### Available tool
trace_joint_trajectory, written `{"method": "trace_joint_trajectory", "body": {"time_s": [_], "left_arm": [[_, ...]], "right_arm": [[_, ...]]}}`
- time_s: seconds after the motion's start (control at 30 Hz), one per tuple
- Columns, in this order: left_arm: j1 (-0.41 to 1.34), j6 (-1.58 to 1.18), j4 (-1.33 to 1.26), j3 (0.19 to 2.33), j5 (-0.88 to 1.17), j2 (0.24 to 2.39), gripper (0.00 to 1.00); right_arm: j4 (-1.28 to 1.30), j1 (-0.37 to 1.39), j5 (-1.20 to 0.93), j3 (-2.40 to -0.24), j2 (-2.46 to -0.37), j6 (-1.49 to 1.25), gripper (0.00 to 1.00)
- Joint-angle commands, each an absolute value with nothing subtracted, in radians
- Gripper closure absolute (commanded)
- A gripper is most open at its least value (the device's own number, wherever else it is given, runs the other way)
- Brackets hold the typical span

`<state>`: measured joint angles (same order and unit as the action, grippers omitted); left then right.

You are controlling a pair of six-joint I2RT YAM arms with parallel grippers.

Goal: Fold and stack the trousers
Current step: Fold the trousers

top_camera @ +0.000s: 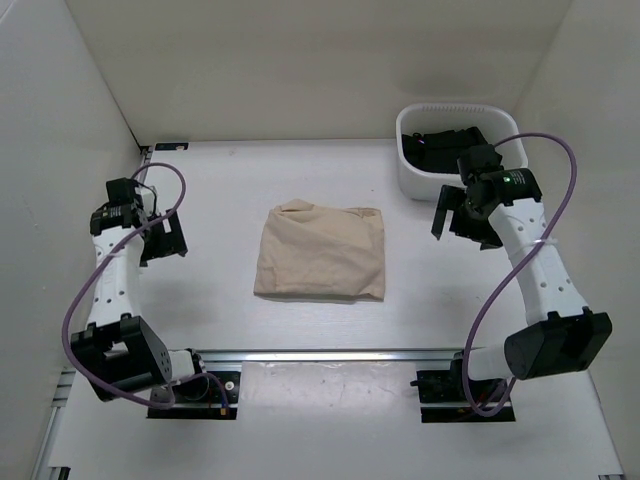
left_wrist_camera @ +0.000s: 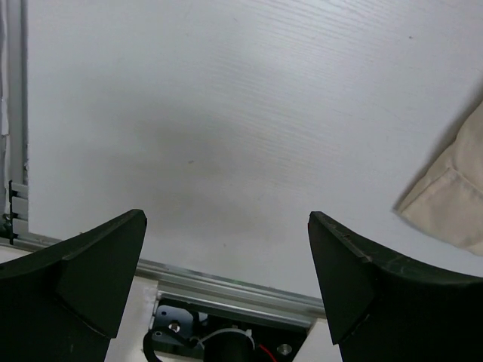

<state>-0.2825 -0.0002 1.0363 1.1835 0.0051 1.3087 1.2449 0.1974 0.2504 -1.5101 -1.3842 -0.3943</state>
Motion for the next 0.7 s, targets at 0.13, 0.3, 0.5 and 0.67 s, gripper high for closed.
{"method": "trace_joint_trajectory", "body": {"time_s": [0.13,0.3,0.5,0.67], "left_arm": [[-0.285,0.000,1.032,1.068,-0.055,1.105,0.00],[-0.285,0.000,1.032,1.016,-0.089,1.014,0.00],[-0.318,0.000,1.032,1.005,-0.074,0.977,0.00],[-0.318,0.000,1.089,1.061,-0.074,0.977,0.00]], "right_arm": [[1.332,0.198,0.344,-1.419,-1.307,-0.439,0.01],[1.307,0.198,0.285,-1.399,-1.255,-0.413,0.01],[1.282,0.198,0.229,-1.328,-1.203,-0.403,0.01],[1.316,0.198,0.187,-1.345,-1.177,-0.413,0.01]]}}
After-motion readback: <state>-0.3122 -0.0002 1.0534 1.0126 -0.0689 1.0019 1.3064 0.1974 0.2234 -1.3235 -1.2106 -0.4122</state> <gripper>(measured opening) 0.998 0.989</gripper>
